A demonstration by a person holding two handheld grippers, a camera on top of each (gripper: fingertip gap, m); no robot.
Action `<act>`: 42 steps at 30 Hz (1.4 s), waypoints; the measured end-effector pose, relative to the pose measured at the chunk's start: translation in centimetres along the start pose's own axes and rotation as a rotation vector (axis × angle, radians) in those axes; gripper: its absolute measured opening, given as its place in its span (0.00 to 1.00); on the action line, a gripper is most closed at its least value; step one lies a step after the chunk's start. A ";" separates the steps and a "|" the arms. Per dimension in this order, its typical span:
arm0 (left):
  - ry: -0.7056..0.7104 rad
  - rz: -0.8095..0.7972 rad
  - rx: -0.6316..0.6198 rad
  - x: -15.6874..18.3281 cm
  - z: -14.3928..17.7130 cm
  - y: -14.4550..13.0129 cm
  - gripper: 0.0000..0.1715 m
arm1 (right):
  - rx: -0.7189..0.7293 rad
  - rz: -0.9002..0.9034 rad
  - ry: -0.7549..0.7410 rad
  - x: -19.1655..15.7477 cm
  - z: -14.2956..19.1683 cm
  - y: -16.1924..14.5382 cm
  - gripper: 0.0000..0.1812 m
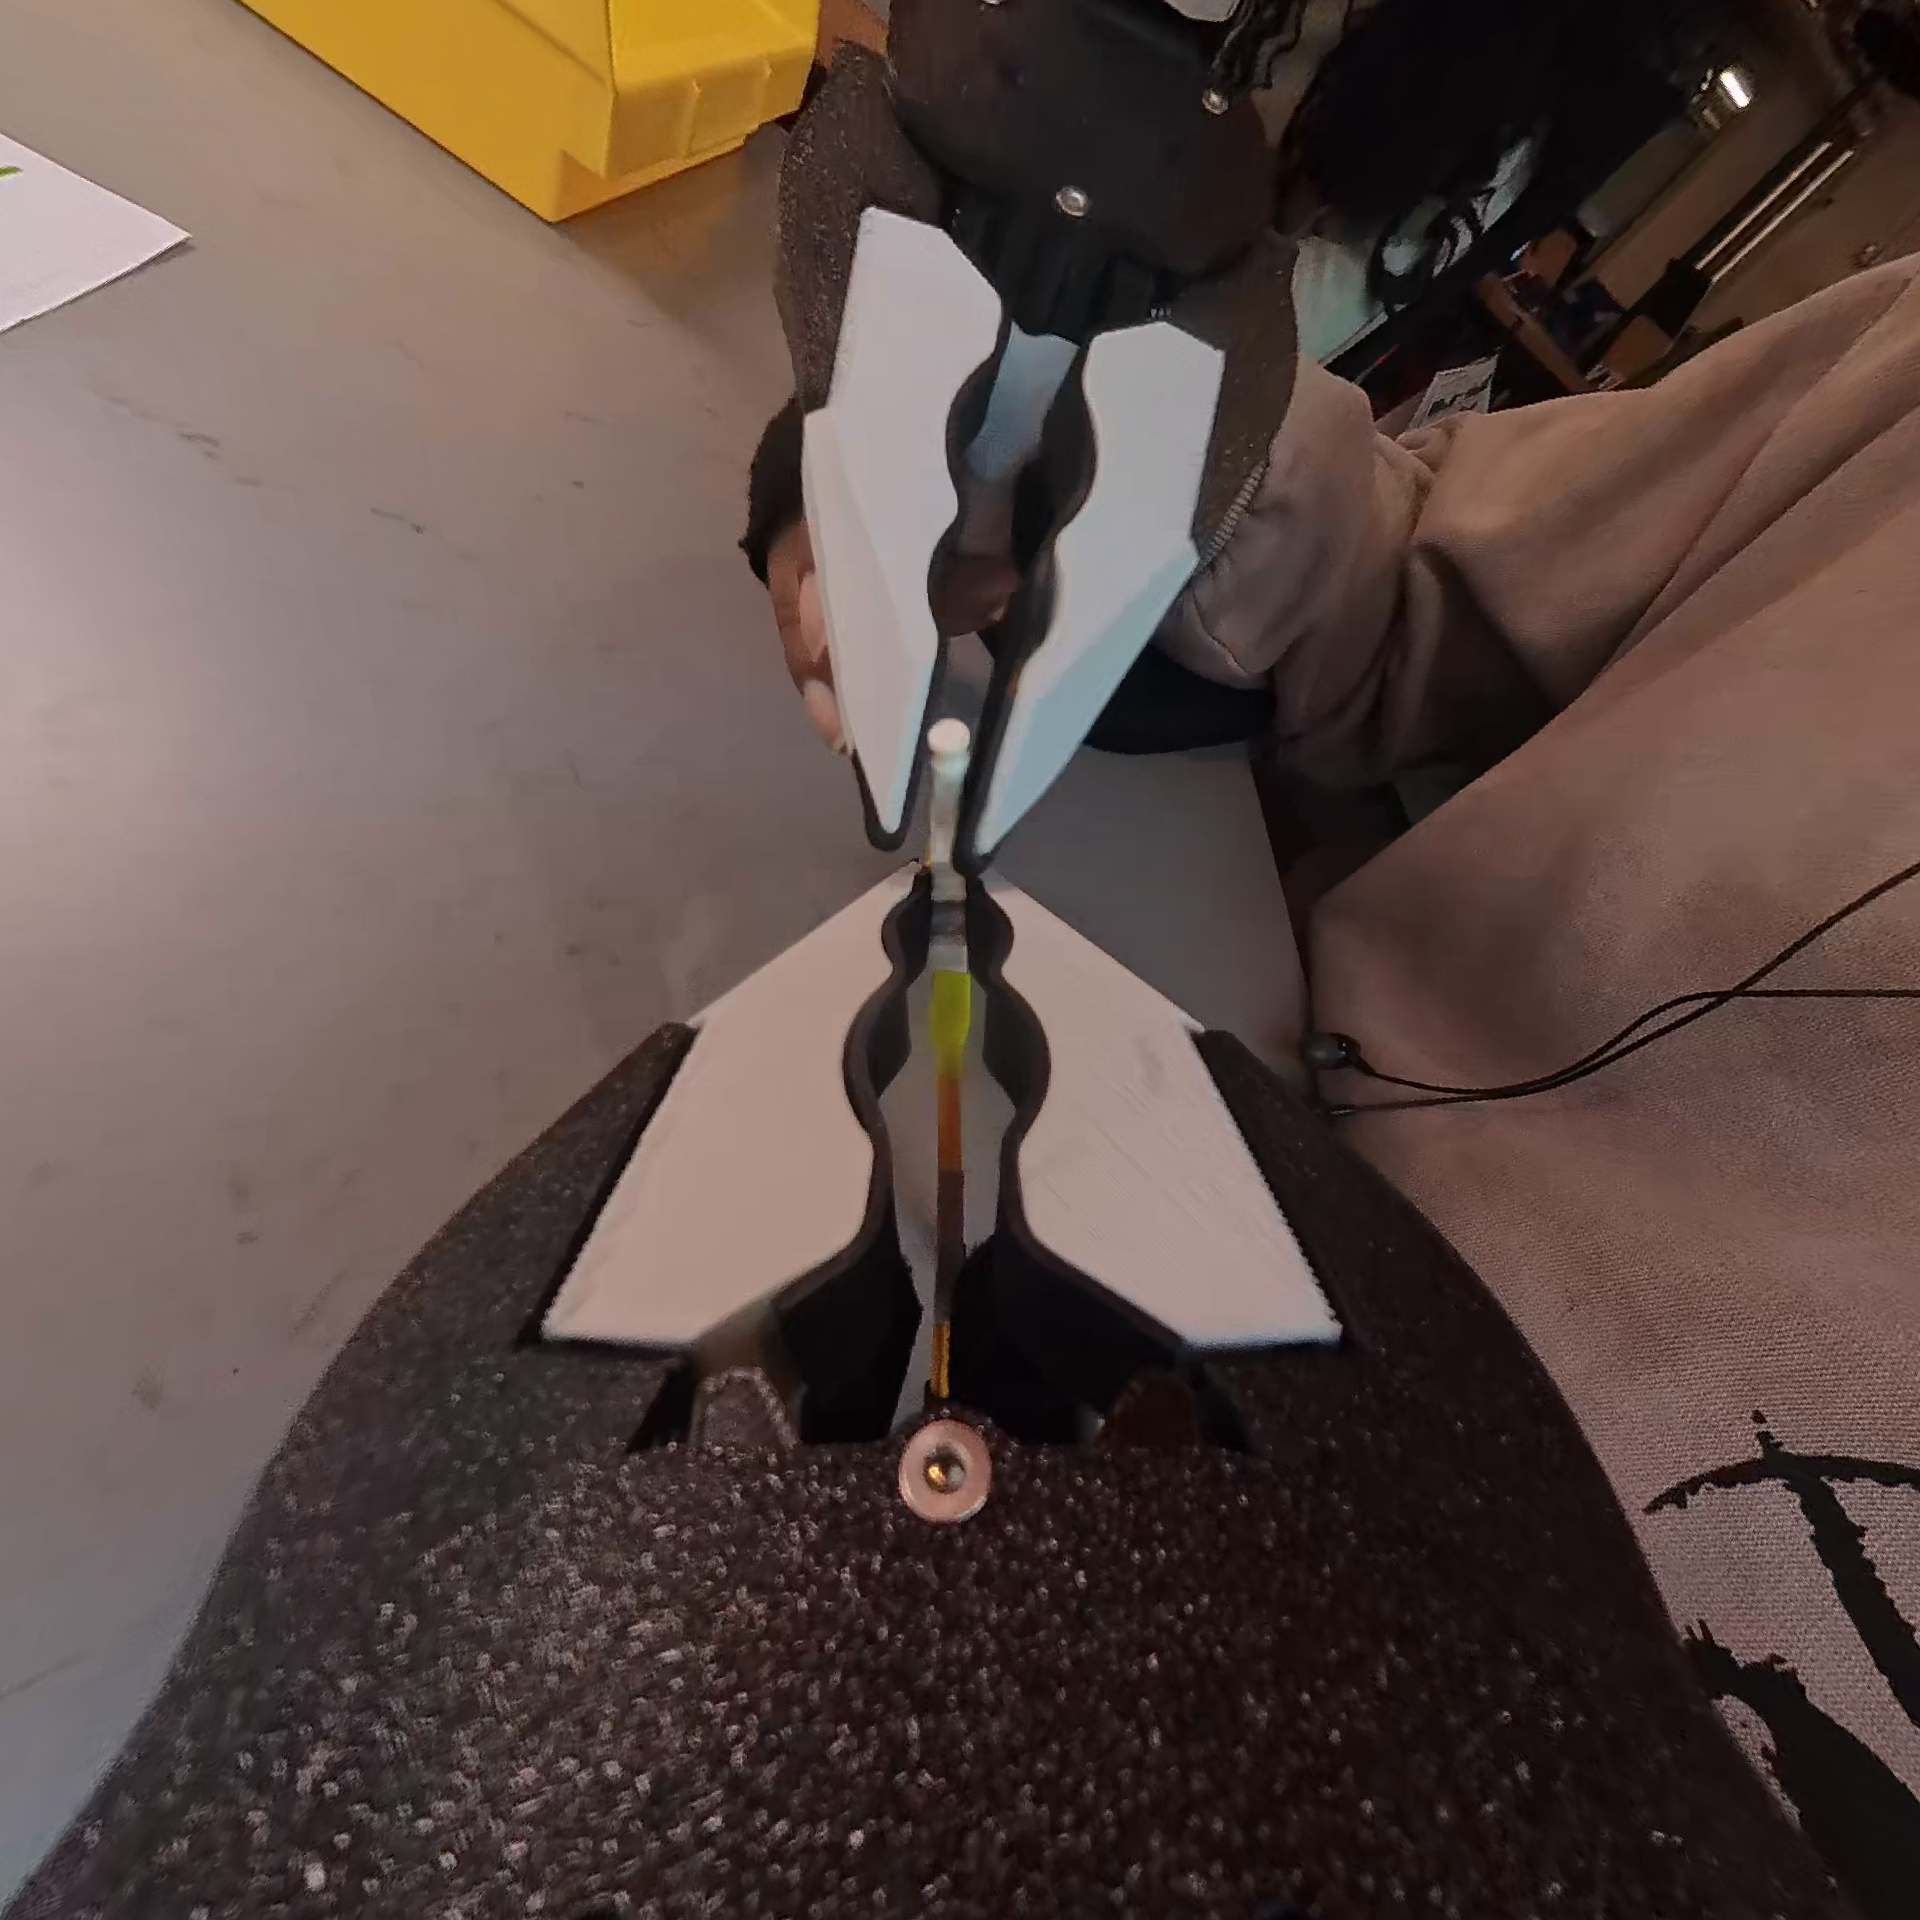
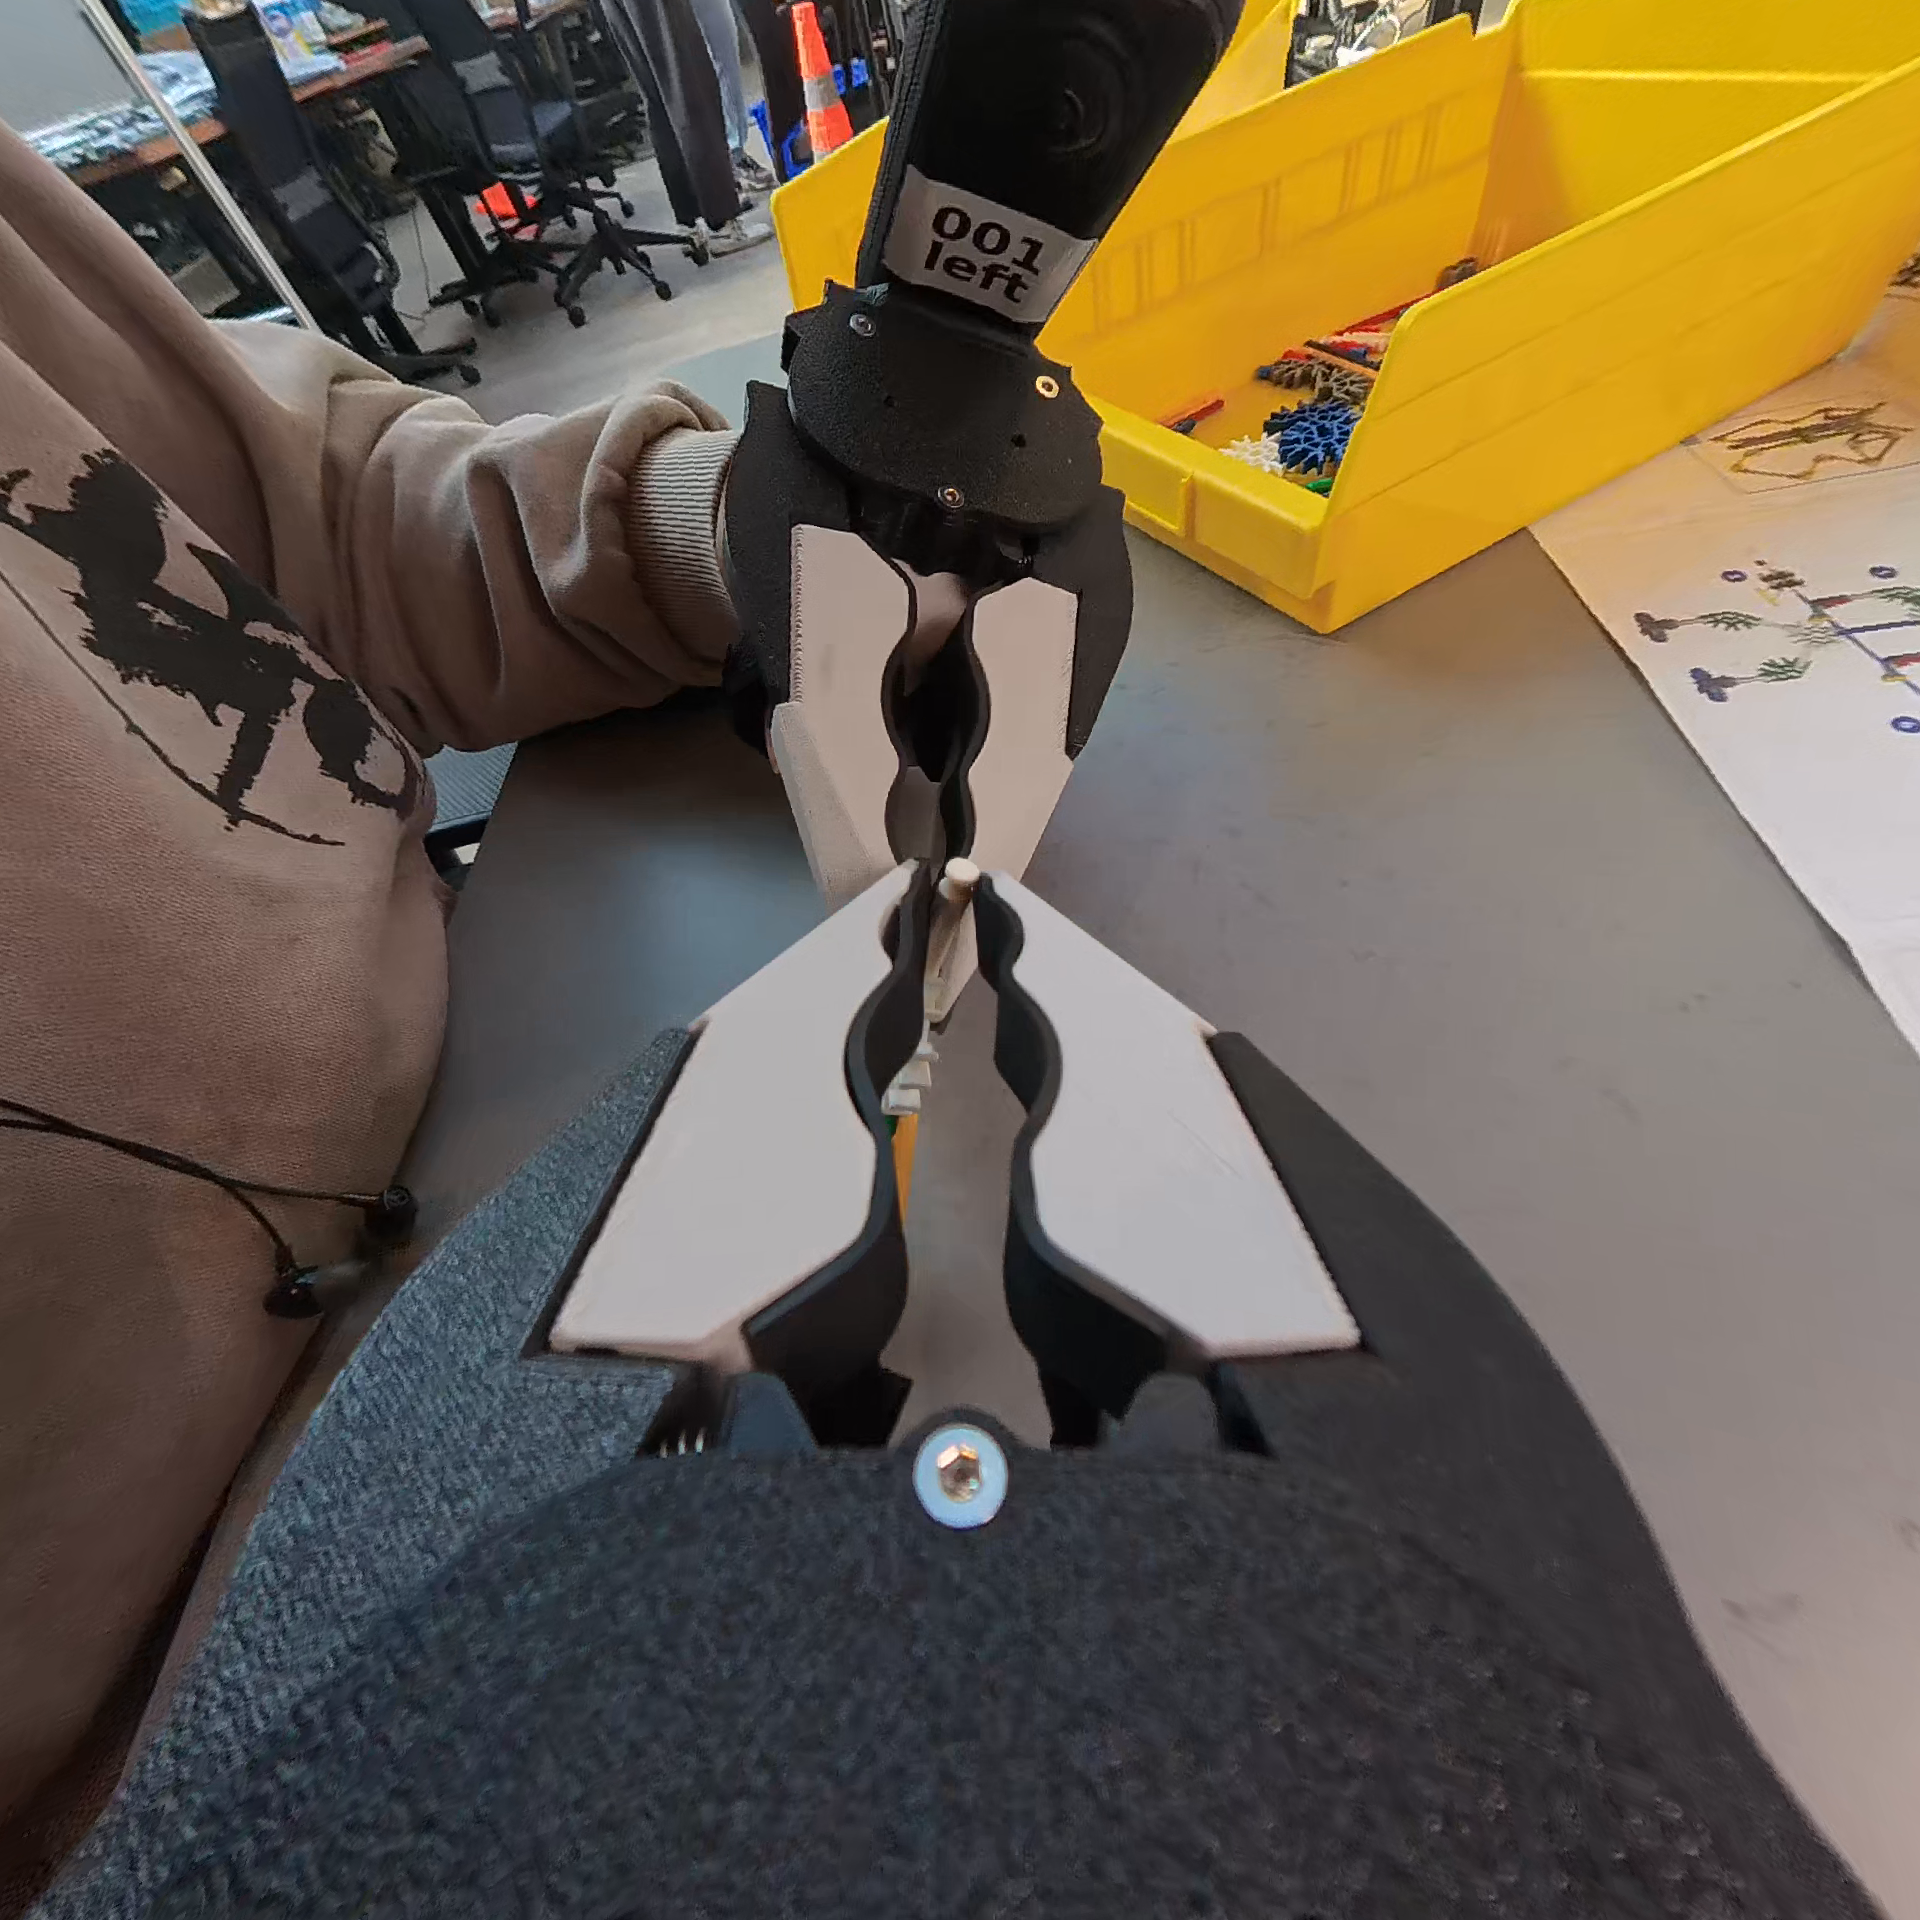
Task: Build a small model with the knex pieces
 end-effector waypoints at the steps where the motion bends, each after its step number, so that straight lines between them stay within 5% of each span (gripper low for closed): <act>1: 0.002 0.005 0.003 0.0 0.0 0.0 0.03 | -0.001 0.009 -0.005 0.1 0.1 0.0 0.03; 6: 0.005 0.048 0.144 -0.6 1.3 1.6 0.05 | 0.191 -0.086 -0.032 1.0 1.2 2.2 0.02; 11: -0.022 0.035 0.277 -0.6 2.5 2.9 0.19 | 0.527 -0.185 -0.032 1.8 3.4 5.0 0.01; 16: 0.024 -0.059 0.431 0.1 2.0 4.9 0.17 | 0.696 -0.181 -0.097 1.7 3.2 6.1 0.01; 20: 0.039 -0.053 0.476 0.0 2.3 5.2 0.04 | 0.622 -0.187 -0.095 1.5 1.9 5.3 0.02; 31: 0.019 -0.086 0.093 0.8 1.4 1.7 0.03 | 0.072 0.087 0.074 -0.3 2.2 1.2 0.03; 42: 0.044 -0.032 -0.003 0.1 0.4 0.2 0.03 | -0.025 0.012 0.093 0.0 1.5 -0.7 0.02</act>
Point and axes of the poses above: each gripper's, where its closed fingertips meet, z back along the fingers, y out of its top, x = y × z across the jaws, the point moved 4 cm from there along z, back along the fingers, and after that the axes turned 5 degrees about x, right-handed, at the moved point
